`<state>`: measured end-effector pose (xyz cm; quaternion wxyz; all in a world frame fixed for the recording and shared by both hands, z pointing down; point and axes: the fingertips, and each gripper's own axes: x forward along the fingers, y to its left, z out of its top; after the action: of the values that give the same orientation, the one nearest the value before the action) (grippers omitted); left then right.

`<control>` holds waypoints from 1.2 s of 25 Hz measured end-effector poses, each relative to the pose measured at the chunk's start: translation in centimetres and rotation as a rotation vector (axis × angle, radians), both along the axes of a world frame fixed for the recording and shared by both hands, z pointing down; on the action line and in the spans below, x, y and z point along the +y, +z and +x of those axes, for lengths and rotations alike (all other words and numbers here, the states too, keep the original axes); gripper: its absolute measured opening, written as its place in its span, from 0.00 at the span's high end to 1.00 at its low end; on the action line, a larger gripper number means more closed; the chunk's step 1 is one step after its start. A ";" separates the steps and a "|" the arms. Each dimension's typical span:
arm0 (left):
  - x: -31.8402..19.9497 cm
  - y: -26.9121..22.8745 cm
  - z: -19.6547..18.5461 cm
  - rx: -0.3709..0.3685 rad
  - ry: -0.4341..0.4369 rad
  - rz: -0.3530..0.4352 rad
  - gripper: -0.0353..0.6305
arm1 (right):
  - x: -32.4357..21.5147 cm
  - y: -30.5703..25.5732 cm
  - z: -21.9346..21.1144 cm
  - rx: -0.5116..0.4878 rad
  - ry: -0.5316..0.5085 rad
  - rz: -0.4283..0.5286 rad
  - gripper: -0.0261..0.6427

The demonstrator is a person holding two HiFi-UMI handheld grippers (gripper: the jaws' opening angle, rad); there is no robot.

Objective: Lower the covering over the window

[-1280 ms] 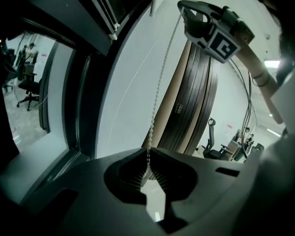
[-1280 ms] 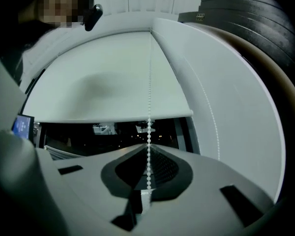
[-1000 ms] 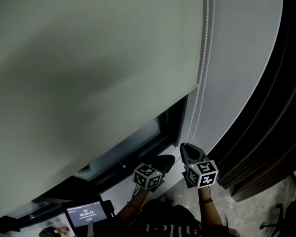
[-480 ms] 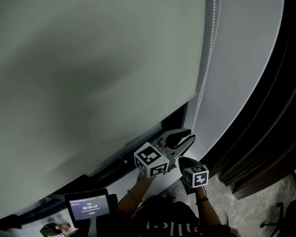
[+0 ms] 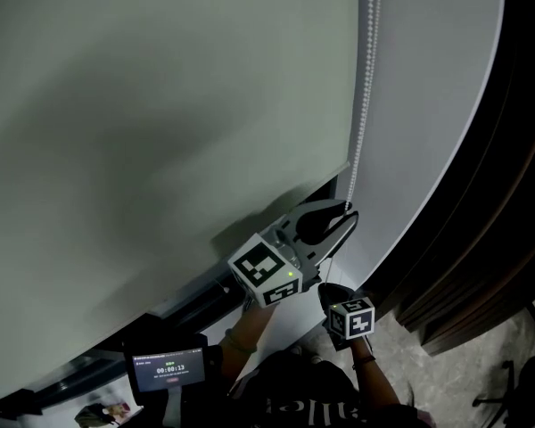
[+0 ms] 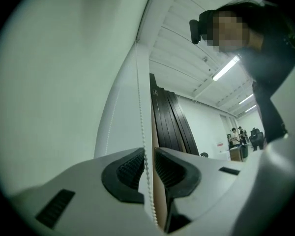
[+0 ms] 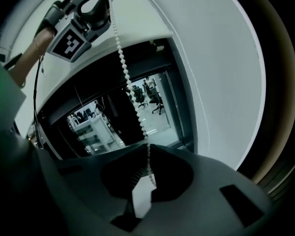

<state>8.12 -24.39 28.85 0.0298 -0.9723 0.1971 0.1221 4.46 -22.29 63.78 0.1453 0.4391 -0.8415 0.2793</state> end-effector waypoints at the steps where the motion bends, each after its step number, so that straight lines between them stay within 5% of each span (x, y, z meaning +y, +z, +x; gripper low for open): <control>1: 0.0 -0.4 -0.1 0.000 -0.002 0.010 0.85 | 0.0 -0.3 -0.2 -0.003 -0.002 0.003 0.93; 3: 0.0 -0.7 -0.2 -0.010 -0.001 0.022 0.91 | 0.0 -1.0 -0.4 -0.005 -0.001 0.018 0.93; 10: -1.5 0.2 -1.6 0.069 -0.066 -0.027 0.94 | 0.6 -0.3 0.2 -0.021 0.008 -0.014 0.93; 19: -3.2 1.2 -4.0 0.066 -0.142 -0.053 0.94 | 0.2 -2.9 1.3 -0.034 0.017 0.033 0.93; 22: -4.5 5.7 -3.4 -0.074 -0.144 -0.121 0.94 | -0.9 -5.9 2.0 -0.060 0.050 0.103 0.93; 30: -2.5 27.9 -4.4 -0.375 -0.143 -0.564 0.94 | -1.5 -14.7 2.0 -0.154 0.019 0.286 0.92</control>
<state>3.74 -26.86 56.75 -0.1957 -0.9316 0.2817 -0.1202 6.41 -23.80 49.03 0.0136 0.4406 -0.8770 0.1910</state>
